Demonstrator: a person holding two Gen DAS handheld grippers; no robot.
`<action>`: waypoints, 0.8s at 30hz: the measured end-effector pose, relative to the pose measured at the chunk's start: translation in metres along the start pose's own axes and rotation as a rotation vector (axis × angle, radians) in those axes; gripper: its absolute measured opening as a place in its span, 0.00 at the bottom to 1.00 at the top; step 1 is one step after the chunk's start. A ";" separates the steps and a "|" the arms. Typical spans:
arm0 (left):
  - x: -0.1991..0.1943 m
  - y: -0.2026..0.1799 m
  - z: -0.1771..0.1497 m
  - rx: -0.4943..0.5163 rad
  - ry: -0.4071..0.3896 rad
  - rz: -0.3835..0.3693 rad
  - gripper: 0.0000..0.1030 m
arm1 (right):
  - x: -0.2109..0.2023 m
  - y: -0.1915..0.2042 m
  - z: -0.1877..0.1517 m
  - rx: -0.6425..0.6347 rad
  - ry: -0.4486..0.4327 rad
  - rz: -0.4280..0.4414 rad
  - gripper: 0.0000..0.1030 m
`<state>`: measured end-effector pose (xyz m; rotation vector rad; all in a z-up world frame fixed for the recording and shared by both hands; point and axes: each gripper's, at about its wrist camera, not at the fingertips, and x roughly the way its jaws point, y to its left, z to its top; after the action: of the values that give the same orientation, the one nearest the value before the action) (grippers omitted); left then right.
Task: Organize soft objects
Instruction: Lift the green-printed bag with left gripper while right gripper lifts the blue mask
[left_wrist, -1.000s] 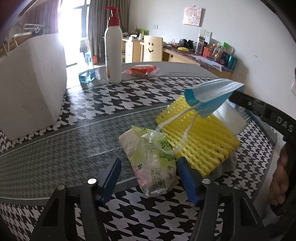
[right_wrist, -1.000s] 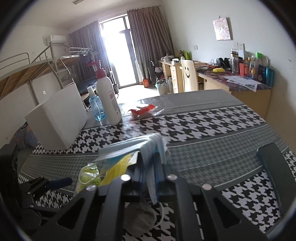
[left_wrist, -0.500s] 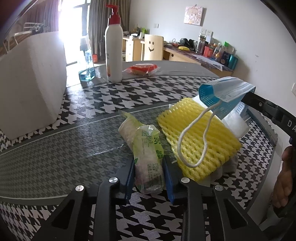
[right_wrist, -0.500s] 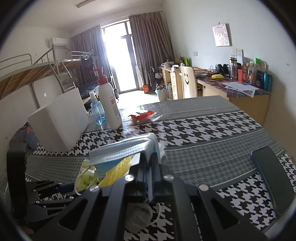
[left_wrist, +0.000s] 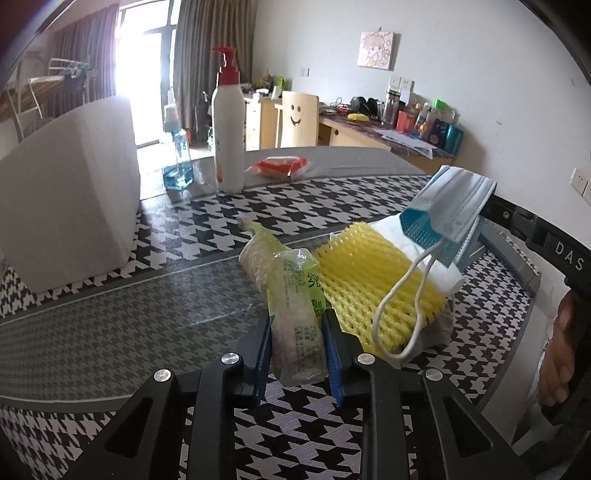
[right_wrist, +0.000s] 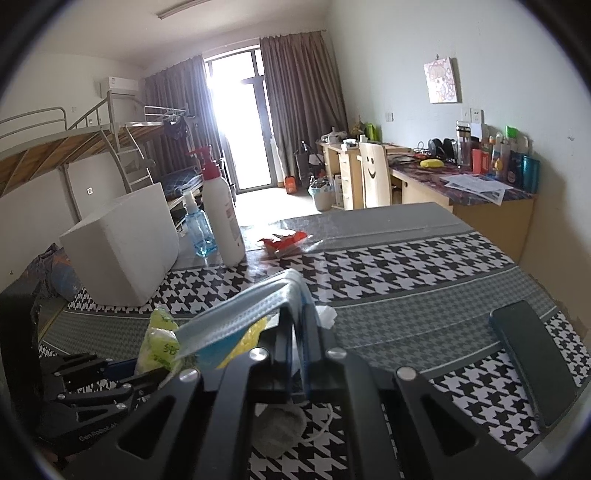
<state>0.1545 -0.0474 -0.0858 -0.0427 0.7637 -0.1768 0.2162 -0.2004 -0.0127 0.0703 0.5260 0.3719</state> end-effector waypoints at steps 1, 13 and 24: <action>-0.001 0.000 0.000 0.000 -0.004 0.000 0.27 | -0.002 0.001 0.001 -0.003 -0.008 -0.002 0.06; -0.035 0.002 0.003 0.030 -0.089 0.022 0.27 | -0.028 0.008 0.012 -0.030 -0.083 -0.017 0.05; -0.064 0.013 0.006 0.016 -0.154 0.063 0.27 | -0.043 0.023 0.018 -0.068 -0.113 -0.004 0.06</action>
<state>0.1149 -0.0230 -0.0389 -0.0168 0.6094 -0.1186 0.1830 -0.1944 0.0268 0.0247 0.4018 0.3790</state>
